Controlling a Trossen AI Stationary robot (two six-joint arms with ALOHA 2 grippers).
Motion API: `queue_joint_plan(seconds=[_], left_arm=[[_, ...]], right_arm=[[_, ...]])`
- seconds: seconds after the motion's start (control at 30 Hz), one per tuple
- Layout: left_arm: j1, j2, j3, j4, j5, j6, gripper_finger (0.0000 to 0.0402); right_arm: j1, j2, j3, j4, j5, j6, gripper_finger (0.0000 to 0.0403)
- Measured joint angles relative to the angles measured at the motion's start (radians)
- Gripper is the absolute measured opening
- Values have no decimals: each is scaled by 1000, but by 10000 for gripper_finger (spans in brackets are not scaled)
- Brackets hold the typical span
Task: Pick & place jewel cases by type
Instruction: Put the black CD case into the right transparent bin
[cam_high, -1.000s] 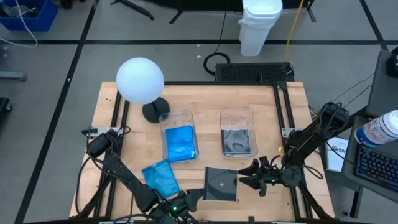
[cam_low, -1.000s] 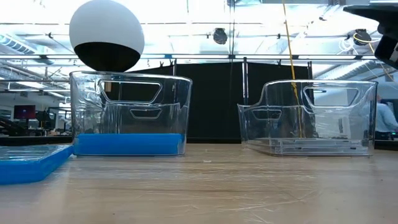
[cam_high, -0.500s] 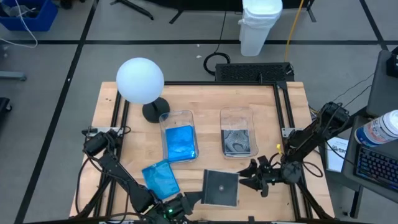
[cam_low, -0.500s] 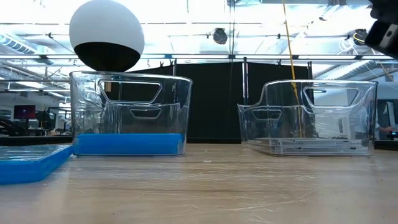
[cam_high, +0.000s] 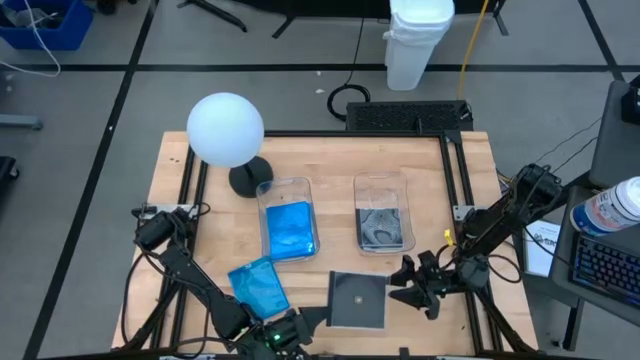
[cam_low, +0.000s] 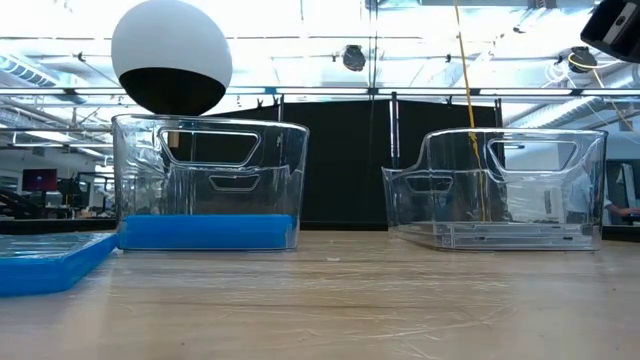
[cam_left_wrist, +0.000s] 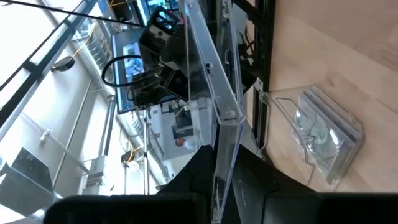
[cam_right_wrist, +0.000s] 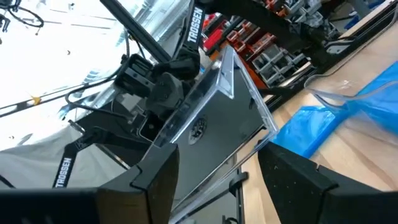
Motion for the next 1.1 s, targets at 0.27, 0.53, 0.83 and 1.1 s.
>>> queue_joint_plan(seconds=[0.27, 0.53, 0.83, 1.1], left_arm=[[6, 0, 0, 33, -4, 25, 42], [8, 0, 0, 103, 12, 53, 42], [-13, -27, 0, 99, 11, 71, 42], [-3, -27, 0, 87, 22, 106, 40]], right_arm=[[-6, 0, 0, -3, 4, -10, 210], [16, -27, -57, -2, 3, -3, 211], [59, -27, -107, 186, 34, -94, 242], [24, 3, -62, 92, 27, 49, 244]])
